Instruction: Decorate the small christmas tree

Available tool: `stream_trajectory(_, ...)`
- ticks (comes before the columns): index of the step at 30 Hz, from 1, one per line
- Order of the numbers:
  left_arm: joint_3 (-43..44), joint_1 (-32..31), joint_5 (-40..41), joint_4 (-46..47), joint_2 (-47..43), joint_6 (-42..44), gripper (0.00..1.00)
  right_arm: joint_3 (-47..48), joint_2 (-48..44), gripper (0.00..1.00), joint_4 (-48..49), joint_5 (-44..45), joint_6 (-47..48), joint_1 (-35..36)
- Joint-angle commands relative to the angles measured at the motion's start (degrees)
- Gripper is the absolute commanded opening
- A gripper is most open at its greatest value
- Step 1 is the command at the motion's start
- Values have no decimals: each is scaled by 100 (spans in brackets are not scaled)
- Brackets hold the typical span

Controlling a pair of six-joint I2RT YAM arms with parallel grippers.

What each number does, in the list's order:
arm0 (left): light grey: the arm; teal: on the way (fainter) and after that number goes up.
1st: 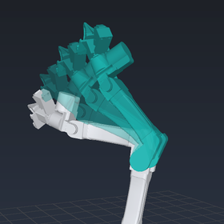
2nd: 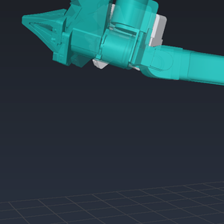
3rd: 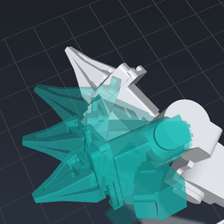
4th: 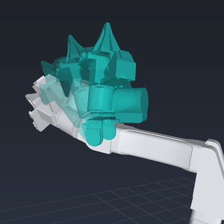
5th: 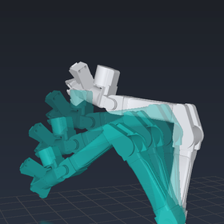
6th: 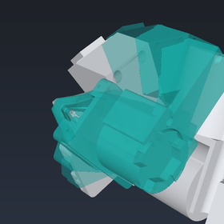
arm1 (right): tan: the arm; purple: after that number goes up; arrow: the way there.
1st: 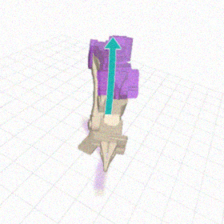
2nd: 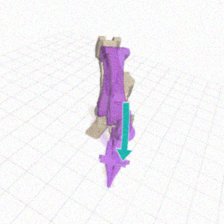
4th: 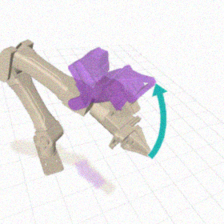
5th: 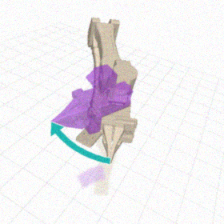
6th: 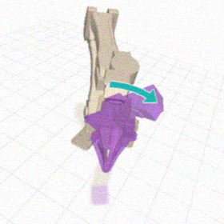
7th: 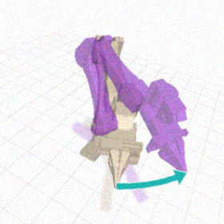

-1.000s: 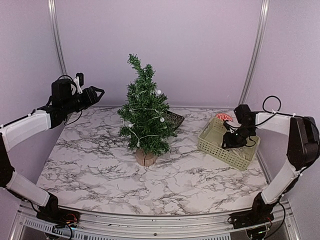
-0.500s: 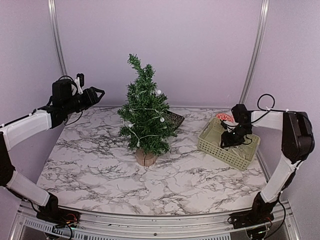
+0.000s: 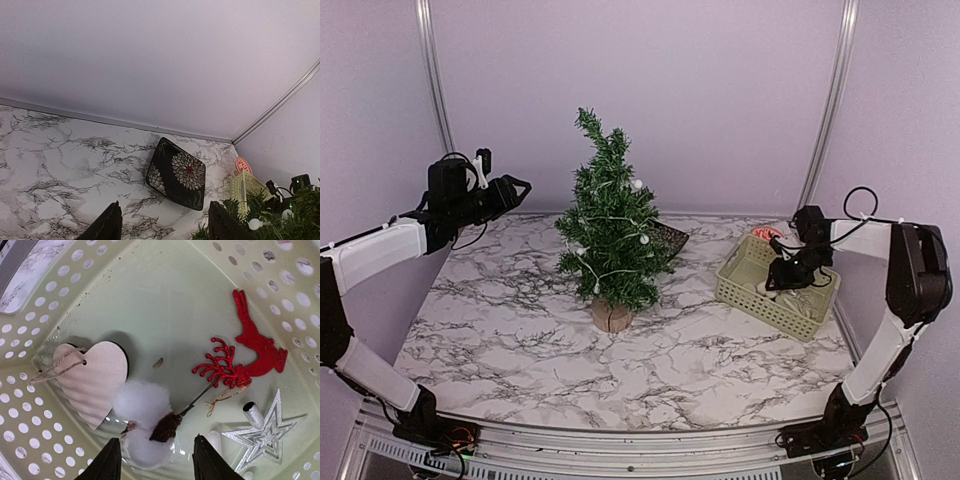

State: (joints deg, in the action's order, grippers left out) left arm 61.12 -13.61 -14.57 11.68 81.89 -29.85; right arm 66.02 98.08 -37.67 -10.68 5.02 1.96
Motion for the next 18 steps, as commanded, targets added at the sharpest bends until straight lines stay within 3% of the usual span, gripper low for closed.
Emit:
stream_trajectory(1,155,33,-68,27,29,5,59,328,271,46,156,-371,-6,-11)
stream_trajectory(7,122,51,-68,27,-34,6,59,446,465,26,83,-406,33,-13)
stream_trajectory(15,-5,51,-68,64,-133,-115,58,266,-253,0,-158,-212,-38,-11)
stream_trajectory(18,-83,51,-83,128,-216,-178,57,278,-796,0,-175,-254,-28,9)
